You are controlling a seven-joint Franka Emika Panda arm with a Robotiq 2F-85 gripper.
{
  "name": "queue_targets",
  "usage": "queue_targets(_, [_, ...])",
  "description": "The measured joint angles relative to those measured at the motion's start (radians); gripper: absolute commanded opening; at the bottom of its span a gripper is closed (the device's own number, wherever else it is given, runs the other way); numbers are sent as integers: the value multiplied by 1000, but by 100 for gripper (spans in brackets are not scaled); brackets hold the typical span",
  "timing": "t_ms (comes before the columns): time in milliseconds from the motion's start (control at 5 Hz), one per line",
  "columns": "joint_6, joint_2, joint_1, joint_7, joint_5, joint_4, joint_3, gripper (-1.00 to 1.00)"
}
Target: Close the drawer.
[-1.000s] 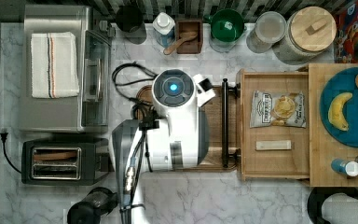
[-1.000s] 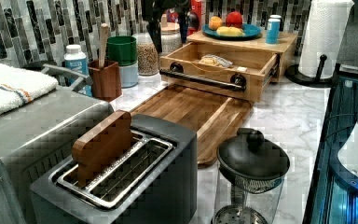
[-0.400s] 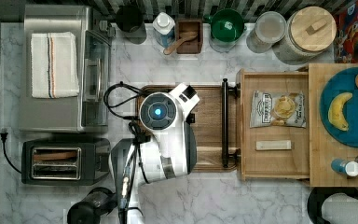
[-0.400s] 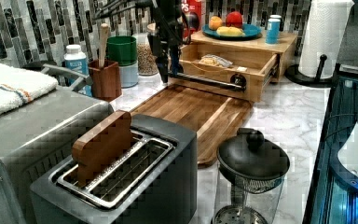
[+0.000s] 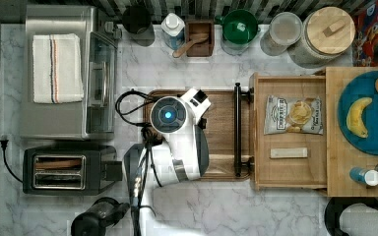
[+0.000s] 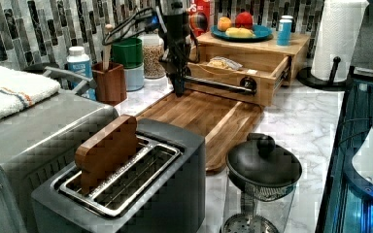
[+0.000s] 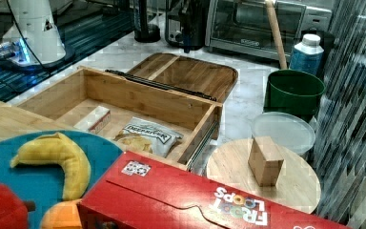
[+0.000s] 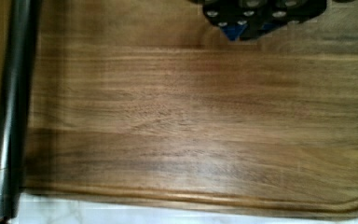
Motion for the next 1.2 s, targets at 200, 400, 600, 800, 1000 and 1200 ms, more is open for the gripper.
queue_targets(200, [22, 66, -33, -9, 0, 4, 0, -100])
queue_targets(400, [16, 107, -73, -33, -6, 2, -3, -100])
queue_targets(600, [8, 113, -116, -56, -19, 2, -4, -100])
queue_targets(800, [11, 113, -129, -94, -21, 4, -39, -100])
queue_targets(1000, [35, 117, -165, -115, -21, 12, -51, -100])
queue_targets(1200, [124, 118, -202, -117, -39, 16, -56, -100])
